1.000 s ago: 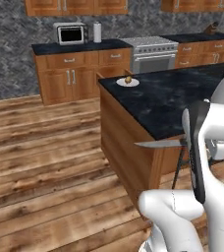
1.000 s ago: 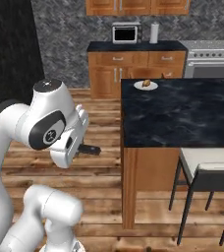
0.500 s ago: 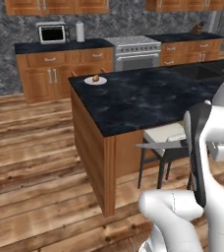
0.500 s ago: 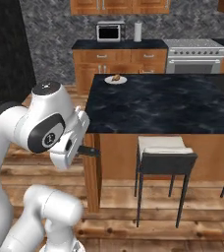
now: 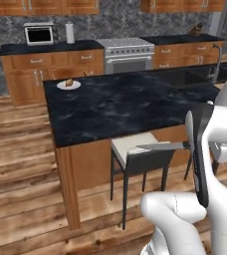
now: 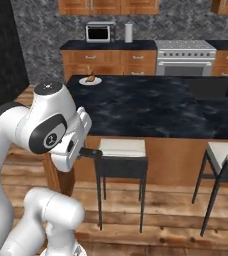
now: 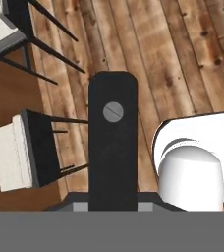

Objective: Pick up the knife from the drawer and place it on the cutting board. Then place the meat from the plate to the cutting board.

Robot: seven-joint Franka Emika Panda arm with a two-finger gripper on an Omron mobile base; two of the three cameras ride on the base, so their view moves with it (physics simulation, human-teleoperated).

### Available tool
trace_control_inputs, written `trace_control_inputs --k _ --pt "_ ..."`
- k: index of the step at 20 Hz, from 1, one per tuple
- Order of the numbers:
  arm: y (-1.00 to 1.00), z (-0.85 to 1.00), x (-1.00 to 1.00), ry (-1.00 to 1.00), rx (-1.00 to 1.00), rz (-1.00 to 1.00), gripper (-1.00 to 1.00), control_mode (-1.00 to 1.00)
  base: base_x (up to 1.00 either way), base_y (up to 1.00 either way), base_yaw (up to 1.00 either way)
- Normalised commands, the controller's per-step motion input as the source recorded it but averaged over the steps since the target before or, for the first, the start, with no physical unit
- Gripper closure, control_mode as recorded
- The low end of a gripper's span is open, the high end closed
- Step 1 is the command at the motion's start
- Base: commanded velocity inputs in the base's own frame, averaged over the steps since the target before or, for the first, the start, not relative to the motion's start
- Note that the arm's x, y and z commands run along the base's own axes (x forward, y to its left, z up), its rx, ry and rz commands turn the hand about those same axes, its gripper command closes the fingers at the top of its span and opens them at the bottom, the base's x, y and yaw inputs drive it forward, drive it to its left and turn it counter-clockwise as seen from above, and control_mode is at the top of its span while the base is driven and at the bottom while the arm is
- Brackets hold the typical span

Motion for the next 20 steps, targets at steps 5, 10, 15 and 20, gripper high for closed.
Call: trace_control_inputs --k 5,10,15,20 --pt "0.00 0.00 0.00 0.00 0.00 0.00 1.00 1.00 0.00 -1.00 0.06" --pt "0.00 0.00 0.00 0.00 0.00 0.00 1.00 1.00 0.00 -1.00 0.01" --pt "0.00 0.00 0.00 0.00 0.00 0.00 1.00 1.00 0.00 -1.00 0.00" --pt "0.00 0.00 0.00 0.00 0.00 0.00 1.00 1.00 0.00 -1.00 0.03"
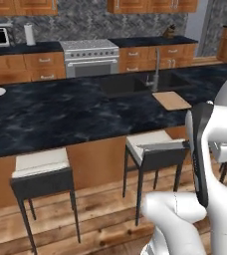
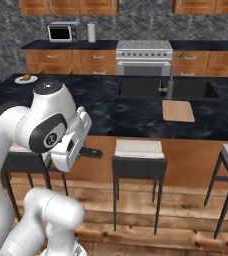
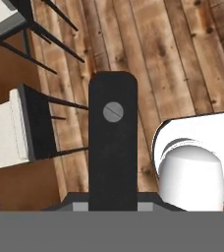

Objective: Pick up the knife from the drawer and place it on the cutting board. Then place the meat from the plate to the cutting board.

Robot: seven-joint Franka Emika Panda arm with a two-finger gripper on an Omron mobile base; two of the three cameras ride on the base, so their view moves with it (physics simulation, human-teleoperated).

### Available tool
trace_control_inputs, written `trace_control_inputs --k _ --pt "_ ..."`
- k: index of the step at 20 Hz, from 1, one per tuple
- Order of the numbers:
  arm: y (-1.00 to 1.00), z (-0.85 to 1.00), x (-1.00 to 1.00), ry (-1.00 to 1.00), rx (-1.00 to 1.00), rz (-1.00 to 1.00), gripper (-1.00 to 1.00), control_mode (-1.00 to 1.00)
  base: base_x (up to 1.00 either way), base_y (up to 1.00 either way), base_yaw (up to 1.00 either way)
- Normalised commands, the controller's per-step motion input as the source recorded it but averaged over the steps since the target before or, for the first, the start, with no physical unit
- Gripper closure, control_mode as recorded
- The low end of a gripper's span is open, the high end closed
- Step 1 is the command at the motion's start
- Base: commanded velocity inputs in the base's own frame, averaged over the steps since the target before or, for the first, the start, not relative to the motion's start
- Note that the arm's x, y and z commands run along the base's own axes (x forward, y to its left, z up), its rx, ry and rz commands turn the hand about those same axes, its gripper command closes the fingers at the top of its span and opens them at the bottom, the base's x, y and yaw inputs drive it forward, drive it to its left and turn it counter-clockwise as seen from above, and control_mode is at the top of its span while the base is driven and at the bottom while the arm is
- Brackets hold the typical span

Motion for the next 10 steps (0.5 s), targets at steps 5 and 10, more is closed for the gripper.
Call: trace_control_inputs --k 5,10 --pt "0.00 0.00 0.00 0.00 0.00 0.00 1.00 1.00 0.08 -1.00 0.08" --pt "0.00 0.00 0.00 0.00 0.00 0.00 1.00 1.00 0.42 -1.00 0.14"
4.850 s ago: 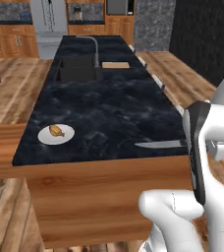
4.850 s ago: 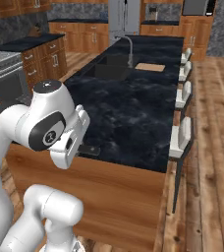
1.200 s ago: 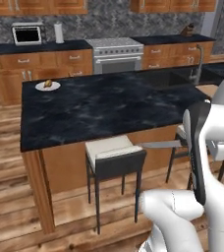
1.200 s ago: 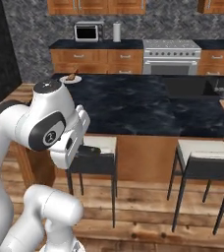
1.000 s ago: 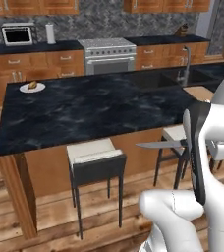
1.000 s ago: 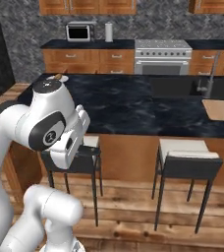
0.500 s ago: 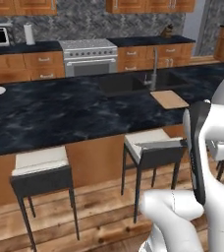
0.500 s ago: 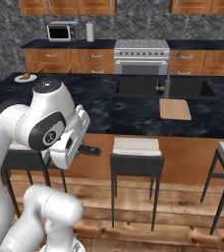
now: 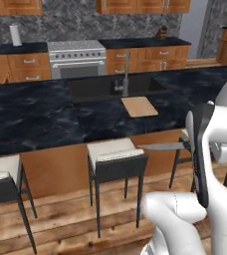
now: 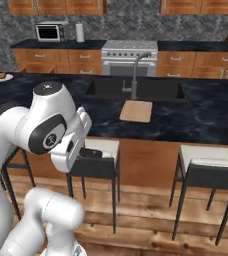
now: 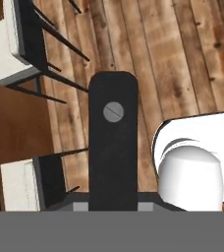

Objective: Pick up the knife from the drawer and place it on the cutting board. Then place the meat from the plate to the cutting board.

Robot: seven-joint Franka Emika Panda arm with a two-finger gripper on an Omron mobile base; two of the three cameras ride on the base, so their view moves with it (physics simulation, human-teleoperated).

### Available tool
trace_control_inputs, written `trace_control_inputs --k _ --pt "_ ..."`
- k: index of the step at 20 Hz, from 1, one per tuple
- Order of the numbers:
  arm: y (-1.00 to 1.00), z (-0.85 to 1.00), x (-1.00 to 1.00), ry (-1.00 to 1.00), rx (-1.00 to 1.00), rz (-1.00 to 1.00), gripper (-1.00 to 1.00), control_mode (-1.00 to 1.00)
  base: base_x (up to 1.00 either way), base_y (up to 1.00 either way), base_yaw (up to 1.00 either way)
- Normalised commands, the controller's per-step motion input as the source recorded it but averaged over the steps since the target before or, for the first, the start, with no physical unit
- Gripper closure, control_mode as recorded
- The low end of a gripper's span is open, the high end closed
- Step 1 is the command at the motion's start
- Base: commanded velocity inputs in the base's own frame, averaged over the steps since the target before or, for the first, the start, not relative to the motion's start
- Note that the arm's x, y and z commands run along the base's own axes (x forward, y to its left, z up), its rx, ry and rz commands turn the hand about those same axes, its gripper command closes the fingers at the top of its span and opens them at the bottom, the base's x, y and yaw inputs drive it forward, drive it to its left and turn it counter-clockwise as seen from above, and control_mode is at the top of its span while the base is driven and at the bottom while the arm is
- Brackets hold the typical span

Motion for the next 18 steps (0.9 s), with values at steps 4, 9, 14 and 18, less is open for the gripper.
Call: trace_control_inputs --k 4,9,14,18 --pt "0.00 0.00 0.00 0.00 0.00 0.00 1.00 1.00 1.00 -1.00 0.28" --pt "0.00 0.00 0.00 0.00 0.00 0.00 1.00 1.00 1.00 -0.59 0.32" --pt "0.00 0.00 0.00 0.00 0.00 0.00 1.00 1.00 1.00 -0.42 0.30" --pt "0.00 0.00 0.00 0.00 0.00 0.00 1.00 1.00 1.00 0.02 0.08"
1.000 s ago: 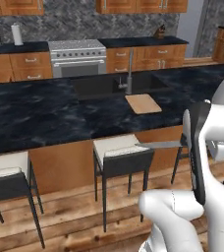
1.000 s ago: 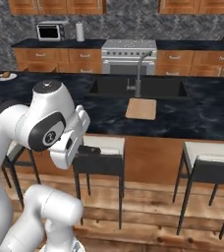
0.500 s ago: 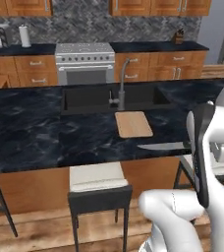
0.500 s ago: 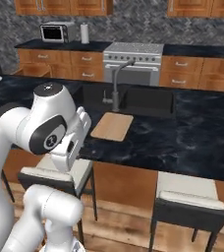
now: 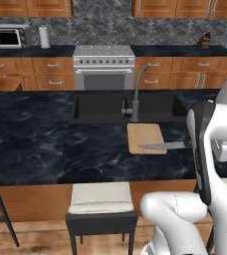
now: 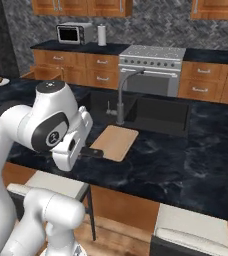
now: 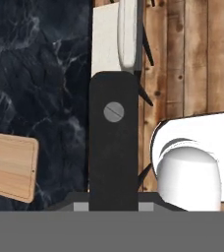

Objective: Pick up the knife from the drawer and place it on the cutting board. Then place the meat from the plate to the cutting board.

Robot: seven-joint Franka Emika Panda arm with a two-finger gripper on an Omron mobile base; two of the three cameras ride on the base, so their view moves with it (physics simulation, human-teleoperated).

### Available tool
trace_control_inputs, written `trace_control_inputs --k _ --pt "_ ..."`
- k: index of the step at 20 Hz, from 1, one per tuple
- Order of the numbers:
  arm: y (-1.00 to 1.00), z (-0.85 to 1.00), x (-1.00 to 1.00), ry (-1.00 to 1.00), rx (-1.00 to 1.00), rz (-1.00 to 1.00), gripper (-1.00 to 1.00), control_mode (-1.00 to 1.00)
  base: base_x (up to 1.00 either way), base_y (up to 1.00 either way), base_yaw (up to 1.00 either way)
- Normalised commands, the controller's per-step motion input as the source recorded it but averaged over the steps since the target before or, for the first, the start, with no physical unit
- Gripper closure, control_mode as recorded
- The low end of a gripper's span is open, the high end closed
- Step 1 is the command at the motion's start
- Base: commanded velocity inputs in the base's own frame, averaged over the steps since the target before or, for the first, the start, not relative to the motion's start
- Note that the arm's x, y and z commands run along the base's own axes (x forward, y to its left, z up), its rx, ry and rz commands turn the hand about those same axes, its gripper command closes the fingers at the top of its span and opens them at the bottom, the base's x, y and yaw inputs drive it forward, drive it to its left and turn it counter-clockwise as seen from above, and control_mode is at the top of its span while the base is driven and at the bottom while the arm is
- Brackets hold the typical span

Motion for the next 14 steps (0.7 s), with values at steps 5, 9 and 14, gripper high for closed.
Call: trace_control_inputs --k 5,9,14 --pt "0.00 0.00 0.00 0.00 0.00 0.00 1.00 1.00 0.98 -0.16 -0.32" --pt "0.00 0.00 0.00 0.00 0.00 0.00 1.00 1.00 0.89 -0.13 -0.63" --pt "0.00 0.00 0.00 0.00 0.00 0.00 1.00 1.00 0.99 0.09 -0.33"
